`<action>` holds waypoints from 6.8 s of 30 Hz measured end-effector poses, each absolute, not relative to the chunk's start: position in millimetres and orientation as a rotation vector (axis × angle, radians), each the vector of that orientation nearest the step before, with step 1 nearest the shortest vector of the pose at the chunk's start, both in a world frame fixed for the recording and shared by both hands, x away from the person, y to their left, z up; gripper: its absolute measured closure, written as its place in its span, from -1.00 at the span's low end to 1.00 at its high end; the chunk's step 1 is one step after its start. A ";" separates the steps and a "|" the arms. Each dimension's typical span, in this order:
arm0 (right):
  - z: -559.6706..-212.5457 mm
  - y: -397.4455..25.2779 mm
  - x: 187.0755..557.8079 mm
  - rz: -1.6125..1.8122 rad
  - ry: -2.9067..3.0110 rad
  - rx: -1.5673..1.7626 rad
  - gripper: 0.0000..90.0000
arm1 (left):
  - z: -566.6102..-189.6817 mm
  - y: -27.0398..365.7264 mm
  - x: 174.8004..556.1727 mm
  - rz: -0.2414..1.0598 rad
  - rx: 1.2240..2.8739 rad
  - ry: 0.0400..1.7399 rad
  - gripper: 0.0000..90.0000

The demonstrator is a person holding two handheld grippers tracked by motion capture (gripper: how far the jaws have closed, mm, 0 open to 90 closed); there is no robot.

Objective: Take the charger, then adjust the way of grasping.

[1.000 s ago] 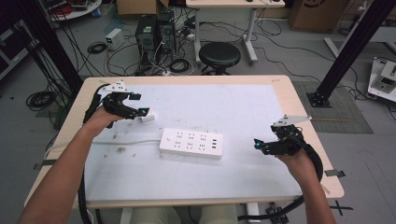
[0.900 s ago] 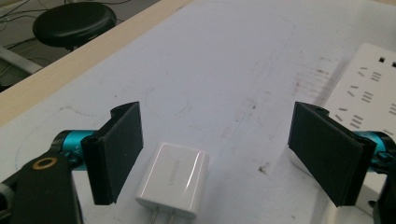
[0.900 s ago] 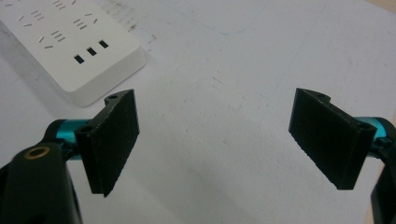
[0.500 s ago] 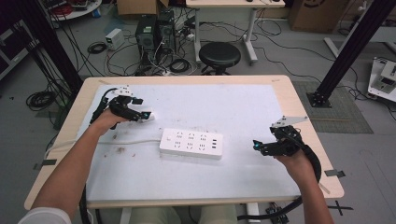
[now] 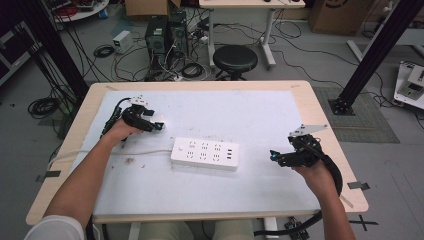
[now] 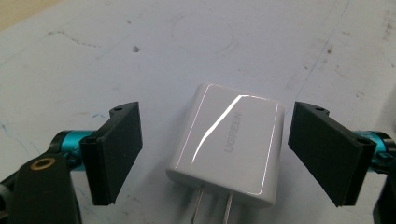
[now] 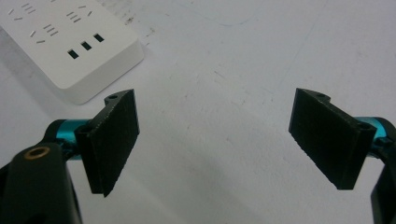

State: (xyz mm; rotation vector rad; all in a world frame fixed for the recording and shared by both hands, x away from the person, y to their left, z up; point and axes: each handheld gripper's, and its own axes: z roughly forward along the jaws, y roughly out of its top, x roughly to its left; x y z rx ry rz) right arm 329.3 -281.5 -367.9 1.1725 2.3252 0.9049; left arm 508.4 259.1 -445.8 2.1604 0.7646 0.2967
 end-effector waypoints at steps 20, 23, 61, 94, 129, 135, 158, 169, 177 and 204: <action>-366.8 -285.1 327.1 0.910 2.314 1.171 -0.64 | -444.2 259.5 505.0 0.290 2.215 0.784 -0.09; -367.0 -285.4 327.2 0.911 2.313 1.168 -0.64 | -443.3 258.5 504.1 0.298 2.221 0.803 -0.06; -364.1 -276.5 322.6 0.976 2.325 1.098 -0.63 | -367.3 258.4 389.2 0.470 1.980 0.951 -0.05; -363.9 -259.2 316.6 1.039 2.394 1.013 -0.64 | -358.0 219.0 308.9 0.444 1.932 0.568 -0.05; -364.6 -222.3 314.2 1.323 2.564 1.177 -0.64 | -362.8 173.6 297.2 0.421 2.022 0.278 -0.06; -364.6 -216.1 314.3 1.390 2.600 1.215 -0.63 | -365.0 166.3 295.9 0.420 2.036 0.236 -0.06; -365.0 -185.4 328.1 1.637 2.743 1.382 -0.63 | -369.9 132.5 297.1 0.434 2.080 0.102 -0.06; -365.4 -163.9 338.7 1.649 2.823 1.413 -0.63 | -369.8 117.5 299.8 0.450 2.087 0.058 -0.06; -365.4 -150.0 343.9 1.620 2.871 1.423 -0.57 | -370.2 111.2 300.2 0.443 2.074 0.047 -0.06; -383.6 -131.8 352.3 1.697 2.968 1.495 0.02 | -375.3 102.6 299.0 0.424 2.090 0.025 -0.06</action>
